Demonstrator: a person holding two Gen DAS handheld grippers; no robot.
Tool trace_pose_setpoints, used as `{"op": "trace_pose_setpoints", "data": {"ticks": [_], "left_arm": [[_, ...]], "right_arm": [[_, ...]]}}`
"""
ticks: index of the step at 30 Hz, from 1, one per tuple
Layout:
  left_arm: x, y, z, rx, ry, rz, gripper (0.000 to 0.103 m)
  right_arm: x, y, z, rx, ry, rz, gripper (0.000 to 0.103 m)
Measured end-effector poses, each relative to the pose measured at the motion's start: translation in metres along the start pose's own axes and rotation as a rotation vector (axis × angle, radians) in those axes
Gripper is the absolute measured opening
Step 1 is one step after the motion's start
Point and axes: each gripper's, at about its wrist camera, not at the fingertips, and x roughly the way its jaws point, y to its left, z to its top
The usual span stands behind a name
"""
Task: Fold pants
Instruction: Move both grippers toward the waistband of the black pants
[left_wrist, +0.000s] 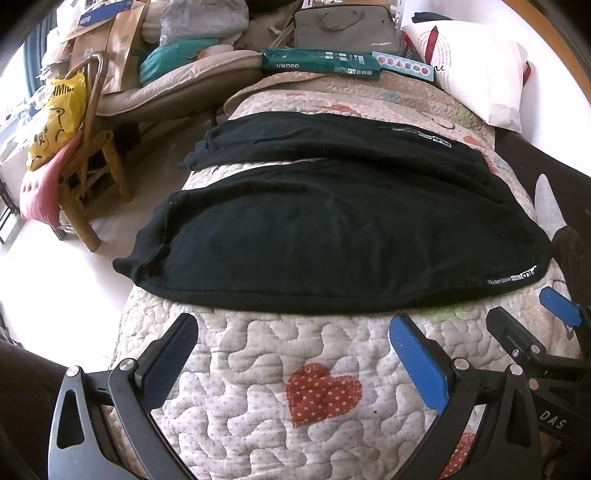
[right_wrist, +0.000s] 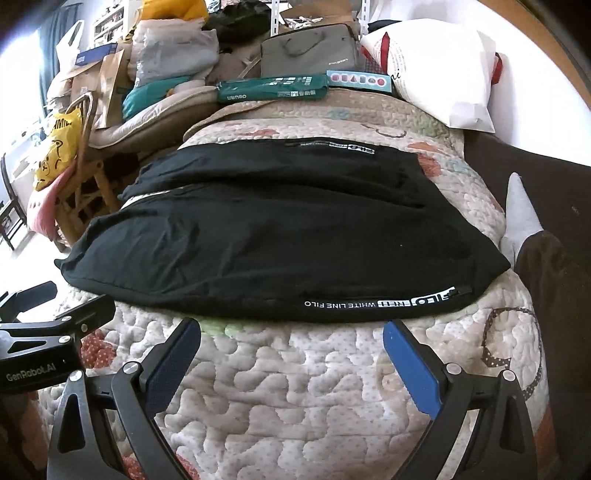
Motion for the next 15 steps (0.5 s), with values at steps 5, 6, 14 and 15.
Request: {"op": "trace_pose_setpoints", "data": {"ticks": [5, 6, 14, 15], "left_arm": [[0.0011, 0.0004, -0.0002, -0.002, 0.004, 0.000, 0.103], [0.0014, 0.0006, -0.0003, -0.002, 0.005, 0.000, 0.103], [0.0042, 0.0014, -0.0010, -0.010, 0.014, 0.000, 0.103], [0.0044, 0.0014, -0.0011, -0.011, 0.015, 0.000, 0.103]], "right_arm": [[-0.0001, -0.0025, 0.0004, 0.009, -0.010, 0.000, 0.100], [-0.0001, -0.0032, 0.0003, 0.012, -0.011, -0.001, 0.100], [0.0010, -0.0047, 0.0006, 0.020, -0.006, -0.008, 0.100], [0.0009, -0.0049, 0.0006, 0.020, -0.007, -0.007, 0.100]]}}
